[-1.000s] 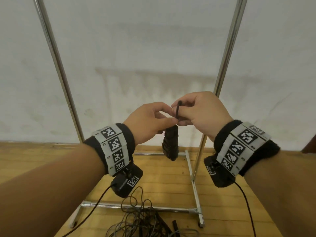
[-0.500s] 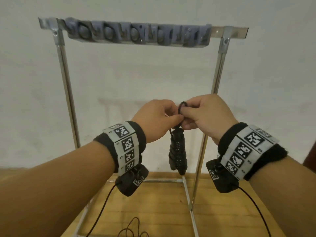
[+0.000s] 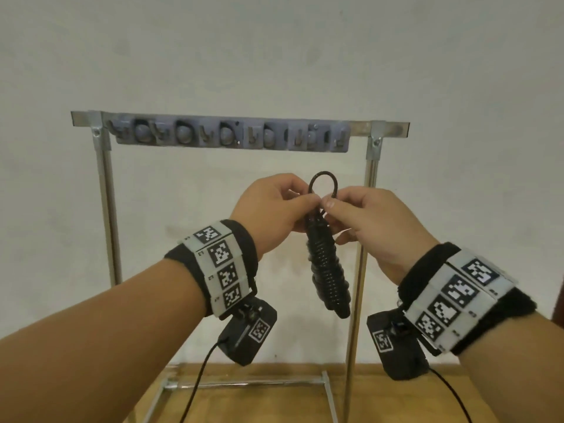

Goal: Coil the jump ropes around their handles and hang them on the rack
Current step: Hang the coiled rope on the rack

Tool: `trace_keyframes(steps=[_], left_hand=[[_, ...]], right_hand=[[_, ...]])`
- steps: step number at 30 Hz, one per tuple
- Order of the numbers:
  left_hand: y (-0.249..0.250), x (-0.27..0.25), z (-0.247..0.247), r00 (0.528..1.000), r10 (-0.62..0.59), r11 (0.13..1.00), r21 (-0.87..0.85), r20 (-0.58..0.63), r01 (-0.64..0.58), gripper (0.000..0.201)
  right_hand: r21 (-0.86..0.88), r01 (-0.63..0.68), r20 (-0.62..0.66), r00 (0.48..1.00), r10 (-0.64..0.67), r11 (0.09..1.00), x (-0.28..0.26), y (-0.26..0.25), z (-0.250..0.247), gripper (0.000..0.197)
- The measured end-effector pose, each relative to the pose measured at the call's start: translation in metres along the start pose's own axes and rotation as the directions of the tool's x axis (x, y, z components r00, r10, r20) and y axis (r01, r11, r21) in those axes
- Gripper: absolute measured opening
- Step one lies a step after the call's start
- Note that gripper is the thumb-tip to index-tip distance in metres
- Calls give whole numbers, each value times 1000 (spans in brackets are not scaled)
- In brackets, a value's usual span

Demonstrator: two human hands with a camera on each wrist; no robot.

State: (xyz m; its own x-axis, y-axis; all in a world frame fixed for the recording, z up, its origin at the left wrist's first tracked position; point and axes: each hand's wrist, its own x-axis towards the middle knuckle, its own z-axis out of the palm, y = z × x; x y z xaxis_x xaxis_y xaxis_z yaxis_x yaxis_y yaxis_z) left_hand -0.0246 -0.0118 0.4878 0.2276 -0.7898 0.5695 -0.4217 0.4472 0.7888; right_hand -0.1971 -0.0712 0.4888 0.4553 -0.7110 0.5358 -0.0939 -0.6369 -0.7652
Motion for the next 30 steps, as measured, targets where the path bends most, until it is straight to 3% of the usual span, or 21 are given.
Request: trace_keyframes(steps=[5, 9, 11, 16, 20, 30], left_hand=[[8, 29, 6, 1000, 30, 997, -65, 1, -29, 11], [14, 58, 16, 998, -43, 969, -244, -54, 29, 11], [16, 72, 24, 994, -76, 951, -305, -82, 48, 13], [18, 101, 34, 982, -98, 937, -346, -159, 38, 9], [15, 107, 38, 970, -111, 946, -322, -216, 37, 12], [-4, 107, 42, 955, -239, 928, -331, -175, 171, 17]], right_hand=[[17, 77, -116, 990, -75, 997, 20, 4, -12, 19], [187, 48, -208, 978, -8, 981, 47, 3, -24, 18], [260, 29, -210, 977, 27, 965, 60, 2, -29, 18], [205, 68, -230, 973, -20, 976, 95, -2, -37, 20], [242, 28, -212, 977, 24, 970, 110, 0, -34, 23], [175, -43, -179, 981, 75, 984, 107, 26, -32, 19]])
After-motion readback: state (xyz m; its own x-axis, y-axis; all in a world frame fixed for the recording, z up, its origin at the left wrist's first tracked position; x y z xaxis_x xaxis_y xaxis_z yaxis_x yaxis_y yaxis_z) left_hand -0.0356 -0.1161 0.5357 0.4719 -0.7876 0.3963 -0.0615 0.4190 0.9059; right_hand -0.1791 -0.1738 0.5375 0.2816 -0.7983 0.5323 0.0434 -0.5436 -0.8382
